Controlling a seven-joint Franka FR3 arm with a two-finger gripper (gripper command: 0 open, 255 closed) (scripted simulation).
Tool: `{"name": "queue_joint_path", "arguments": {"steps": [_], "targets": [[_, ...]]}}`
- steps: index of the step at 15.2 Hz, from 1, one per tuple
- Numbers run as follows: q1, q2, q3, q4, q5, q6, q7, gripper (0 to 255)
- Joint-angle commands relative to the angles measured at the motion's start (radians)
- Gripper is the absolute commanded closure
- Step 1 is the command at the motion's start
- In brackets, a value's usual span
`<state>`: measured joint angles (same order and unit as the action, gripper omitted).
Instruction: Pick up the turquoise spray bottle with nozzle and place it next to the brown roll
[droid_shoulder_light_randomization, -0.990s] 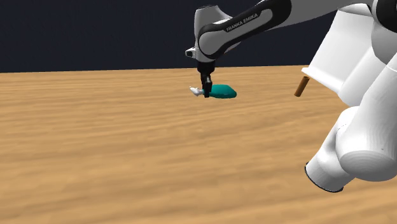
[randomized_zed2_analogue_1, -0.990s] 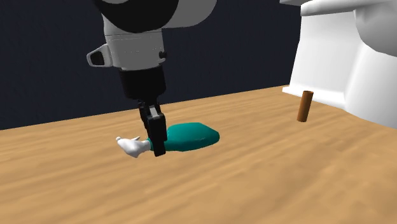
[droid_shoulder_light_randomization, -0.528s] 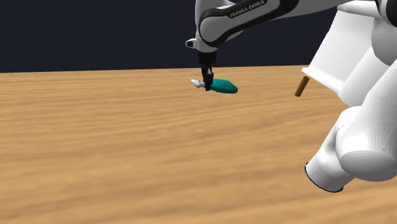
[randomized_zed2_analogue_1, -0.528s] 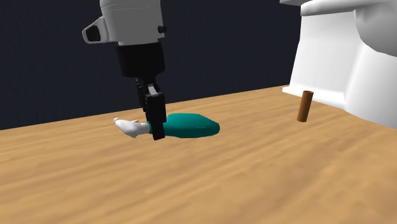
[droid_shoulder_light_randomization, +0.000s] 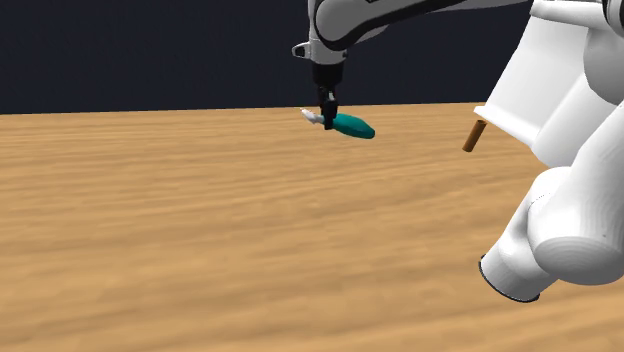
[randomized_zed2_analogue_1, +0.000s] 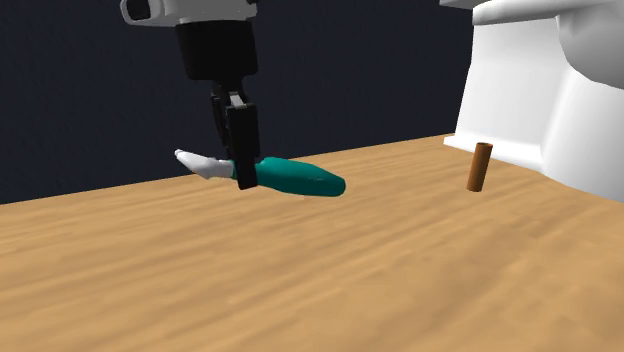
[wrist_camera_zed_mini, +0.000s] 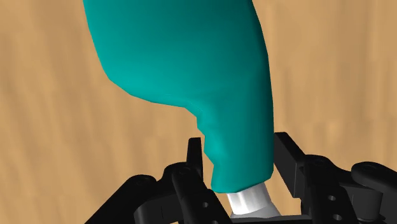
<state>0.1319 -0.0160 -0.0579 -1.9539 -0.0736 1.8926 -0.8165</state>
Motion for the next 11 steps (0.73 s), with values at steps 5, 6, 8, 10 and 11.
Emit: {"name": "queue_joint_path", "arguments": {"steps": [5,6,8,10,11], "targets": [[0.002,-0.008,0.002,0.062,0.001,-0.069,-0.001,255],[-0.009,-0.021,-0.009,0.045,-0.001,-0.065,-0.023,255],[-0.031,-0.046,-0.033,0.016,-0.006,-0.057,-0.065,255],[-0.053,-0.067,-0.057,-0.008,-0.012,-0.051,-0.109,255],[-0.063,-0.076,-0.069,-0.019,-0.016,-0.047,-0.131,255]]}}
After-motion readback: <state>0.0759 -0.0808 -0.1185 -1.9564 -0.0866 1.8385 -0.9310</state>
